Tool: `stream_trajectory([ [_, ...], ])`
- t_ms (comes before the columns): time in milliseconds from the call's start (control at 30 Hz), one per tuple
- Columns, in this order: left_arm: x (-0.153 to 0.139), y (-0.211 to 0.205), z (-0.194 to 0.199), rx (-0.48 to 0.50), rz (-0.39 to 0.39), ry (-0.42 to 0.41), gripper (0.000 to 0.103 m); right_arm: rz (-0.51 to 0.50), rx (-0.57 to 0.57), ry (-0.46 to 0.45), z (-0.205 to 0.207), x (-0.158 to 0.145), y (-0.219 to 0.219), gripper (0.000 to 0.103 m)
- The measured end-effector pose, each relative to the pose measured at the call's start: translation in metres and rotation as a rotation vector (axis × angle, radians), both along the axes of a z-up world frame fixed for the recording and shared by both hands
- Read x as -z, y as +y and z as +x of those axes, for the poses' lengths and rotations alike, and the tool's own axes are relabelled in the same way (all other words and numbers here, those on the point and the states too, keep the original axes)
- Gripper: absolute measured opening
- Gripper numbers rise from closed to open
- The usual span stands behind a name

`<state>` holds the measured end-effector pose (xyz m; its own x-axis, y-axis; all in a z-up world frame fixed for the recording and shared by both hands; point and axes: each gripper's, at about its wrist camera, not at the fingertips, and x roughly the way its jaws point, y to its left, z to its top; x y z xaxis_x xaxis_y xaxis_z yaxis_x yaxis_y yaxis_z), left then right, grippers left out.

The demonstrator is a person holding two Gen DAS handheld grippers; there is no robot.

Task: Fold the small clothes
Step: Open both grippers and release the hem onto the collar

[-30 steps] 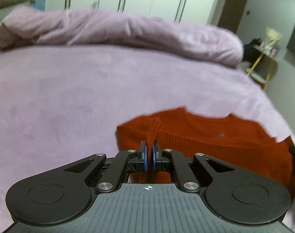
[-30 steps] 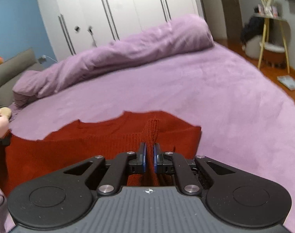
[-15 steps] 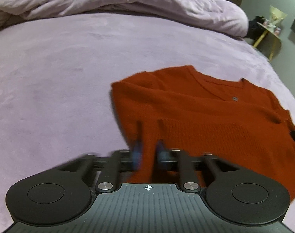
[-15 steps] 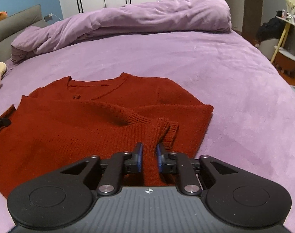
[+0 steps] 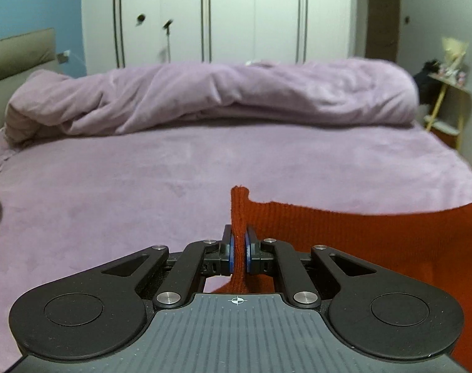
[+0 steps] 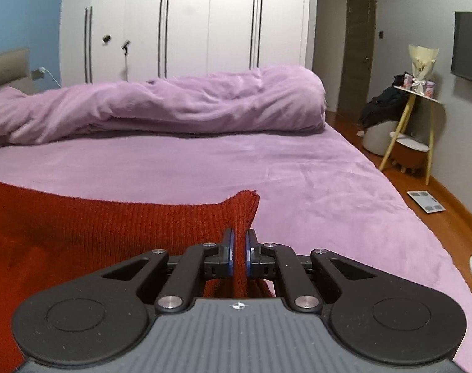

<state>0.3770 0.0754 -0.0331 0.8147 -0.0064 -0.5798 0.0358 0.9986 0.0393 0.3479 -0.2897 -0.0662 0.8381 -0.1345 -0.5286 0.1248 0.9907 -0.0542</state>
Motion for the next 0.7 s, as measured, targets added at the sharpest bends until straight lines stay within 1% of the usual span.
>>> stream_trajectory([
  [100,0.029,-0.015,0.019,-0.039,0.064,0.05,0.009,-0.016,0.029,0.048,0.021,0.021,0.002,0.005],
  [167,0.049,-0.018,0.029,-0.076,0.108,0.116,0.014,-0.019,0.04,0.098,0.03,0.034,0.002,0.006],
  [200,0.055,-0.015,0.03,-0.103,0.116,0.138,0.015,-0.012,0.055,0.137,0.032,0.039,0.002,0.007],
  [233,0.057,-0.015,0.026,-0.144,0.117,0.152,0.014,0.001,0.068,0.147,0.031,0.04,0.003,0.007],
  [267,0.055,-0.015,0.02,-0.162,0.092,0.137,0.017,0.016,0.067,0.116,0.027,0.038,0.005,0.008],
  [300,0.052,-0.014,0.014,-0.155,0.051,0.11,0.022,0.025,0.046,0.061,0.018,0.034,0.013,0.01],
  [333,0.049,-0.016,0.006,-0.131,-0.004,0.079,0.033,0.037,0.008,0.021,0.012,0.032,0.025,0.013],
  [367,0.048,-0.02,0.0,-0.108,-0.057,0.05,0.042,0.068,-0.062,-0.003,0.007,0.03,0.041,0.013],
  [400,0.048,-0.027,-0.004,-0.084,-0.087,0.026,0.046,0.113,-0.168,-0.009,0.005,0.032,0.063,0.013],
  [433,0.052,-0.036,-0.002,-0.054,-0.094,0.013,0.052,0.144,-0.241,-0.003,0.004,0.035,0.083,0.013],
  [467,0.057,-0.045,0.001,-0.031,-0.082,0.011,0.053,0.167,-0.306,0.012,0.005,0.04,0.101,0.013],
  [500,0.063,-0.055,0.008,-0.025,-0.066,0.02,0.052,0.167,-0.37,0.033,0.008,0.047,0.121,0.013],
  [533,0.07,-0.063,0.014,-0.022,-0.049,0.035,0.052,0.14,-0.403,0.045,0.011,0.055,0.137,0.013],
  [567,0.077,-0.068,0.019,-0.012,-0.035,0.047,0.052,0.113,-0.416,0.056,0.014,0.062,0.146,0.014],
  [633,0.094,-0.074,0.027,-0.027,0.033,0.076,0.053,0.083,-0.424,0.051,0.019,0.07,0.144,0.014],
  [667,0.101,-0.073,0.028,-0.036,0.063,0.078,0.054,0.08,-0.407,0.049,0.021,0.07,0.136,0.015],
  [700,0.106,-0.067,0.028,-0.038,0.065,0.06,0.054,0.077,-0.37,0.039,0.024,0.07,0.121,0.015],
])
